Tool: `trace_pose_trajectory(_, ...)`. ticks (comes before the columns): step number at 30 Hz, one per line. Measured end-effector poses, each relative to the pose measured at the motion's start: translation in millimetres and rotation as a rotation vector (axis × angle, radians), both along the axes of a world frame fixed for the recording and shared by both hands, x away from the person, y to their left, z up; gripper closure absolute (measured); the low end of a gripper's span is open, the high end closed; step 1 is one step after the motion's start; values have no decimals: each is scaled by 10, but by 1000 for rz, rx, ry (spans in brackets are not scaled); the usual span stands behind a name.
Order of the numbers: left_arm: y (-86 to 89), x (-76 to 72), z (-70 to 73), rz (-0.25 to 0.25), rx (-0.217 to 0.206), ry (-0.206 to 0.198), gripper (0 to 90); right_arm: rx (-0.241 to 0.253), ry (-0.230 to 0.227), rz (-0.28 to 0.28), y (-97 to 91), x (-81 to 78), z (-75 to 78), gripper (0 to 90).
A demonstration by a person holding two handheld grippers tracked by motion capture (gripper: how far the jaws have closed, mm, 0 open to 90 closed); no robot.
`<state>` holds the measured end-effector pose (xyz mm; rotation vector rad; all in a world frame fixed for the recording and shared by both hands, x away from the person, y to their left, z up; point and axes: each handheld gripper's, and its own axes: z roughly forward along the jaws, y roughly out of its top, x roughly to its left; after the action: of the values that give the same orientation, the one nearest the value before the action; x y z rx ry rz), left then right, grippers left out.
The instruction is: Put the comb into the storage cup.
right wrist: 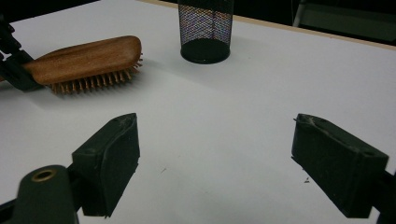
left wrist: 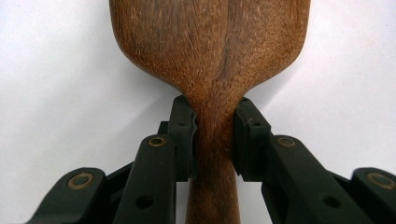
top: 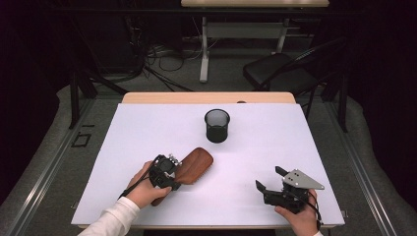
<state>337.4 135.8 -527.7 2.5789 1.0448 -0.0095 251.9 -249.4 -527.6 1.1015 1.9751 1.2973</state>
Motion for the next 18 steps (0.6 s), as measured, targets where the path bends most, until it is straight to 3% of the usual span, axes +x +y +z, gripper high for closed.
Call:
trace_pose_trajectory(10,53,-27,-20,4,-49,-24,725,3,-2,-1,6,4,-6,147)
trace_pose_trajectory(18,85,-29,-28,10,-84,-19,726,1,-2,-1,7,5,-7,148)
